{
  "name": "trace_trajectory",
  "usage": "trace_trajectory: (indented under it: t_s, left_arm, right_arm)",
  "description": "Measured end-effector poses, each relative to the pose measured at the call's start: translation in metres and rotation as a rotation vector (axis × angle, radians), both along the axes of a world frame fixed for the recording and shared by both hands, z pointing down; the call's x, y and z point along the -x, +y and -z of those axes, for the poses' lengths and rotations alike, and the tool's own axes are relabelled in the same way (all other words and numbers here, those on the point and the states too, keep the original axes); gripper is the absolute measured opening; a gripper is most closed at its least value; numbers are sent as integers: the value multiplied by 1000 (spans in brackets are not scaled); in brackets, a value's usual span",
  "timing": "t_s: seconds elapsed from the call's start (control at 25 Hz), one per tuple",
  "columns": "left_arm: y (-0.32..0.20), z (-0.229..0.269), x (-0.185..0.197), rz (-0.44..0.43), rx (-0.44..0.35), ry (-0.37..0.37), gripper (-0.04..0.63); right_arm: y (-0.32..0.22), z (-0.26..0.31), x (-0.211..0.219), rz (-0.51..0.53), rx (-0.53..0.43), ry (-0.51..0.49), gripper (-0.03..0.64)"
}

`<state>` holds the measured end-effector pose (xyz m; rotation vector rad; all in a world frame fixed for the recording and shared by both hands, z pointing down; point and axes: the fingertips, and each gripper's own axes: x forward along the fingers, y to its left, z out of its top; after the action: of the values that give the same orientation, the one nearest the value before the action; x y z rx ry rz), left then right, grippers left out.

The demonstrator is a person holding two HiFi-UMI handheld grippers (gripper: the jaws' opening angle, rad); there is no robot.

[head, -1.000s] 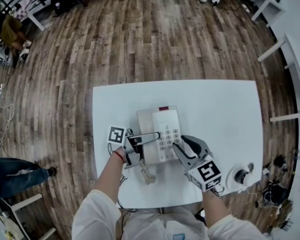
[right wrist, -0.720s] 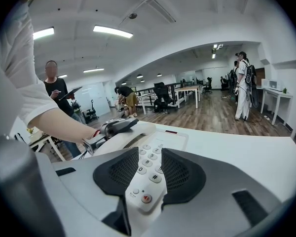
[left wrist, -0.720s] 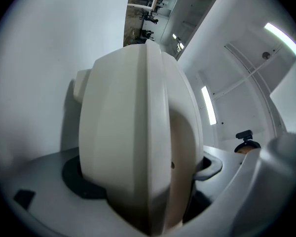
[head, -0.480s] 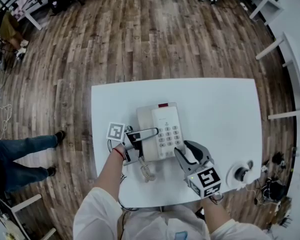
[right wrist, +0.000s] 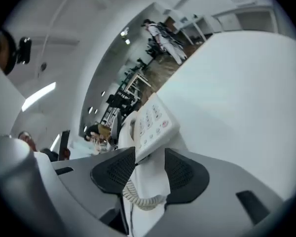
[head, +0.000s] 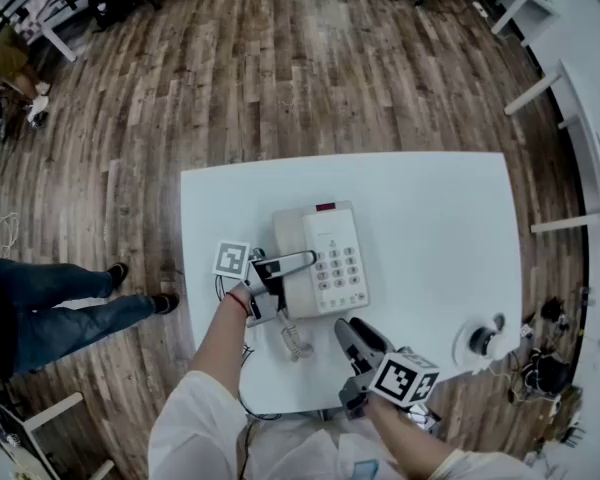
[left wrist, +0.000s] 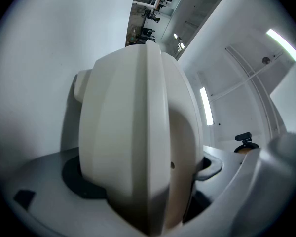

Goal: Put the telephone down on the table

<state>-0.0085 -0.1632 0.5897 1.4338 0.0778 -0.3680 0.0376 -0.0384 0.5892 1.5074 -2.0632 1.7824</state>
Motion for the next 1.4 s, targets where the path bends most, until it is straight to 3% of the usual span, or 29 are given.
trace_trajectory:
  t_s: [0.24,0.52,0.8,1.08,1.4]
  left_arm:
    - [-1,-2,0,-8,-5,2,479]
    - [1,-2,-1,-13,-3,-2,478]
    - [0,-3,0,-22,-11,-3,477]
    - [-2,-3,0,-27,-67,16,477]
    - [1,-23,-8,-35,-28,-6,477]
  right_arm:
    - [-9,-7,19,-211,82,-213,189]
    - [-18,-29,14,-359,201,-257,198]
    - [-29,-37,17,-407,207,-276,192]
    - [-27,-34,16,-442,202,-306,176]
    - [-25,-58,6,-442,233,-346,164]
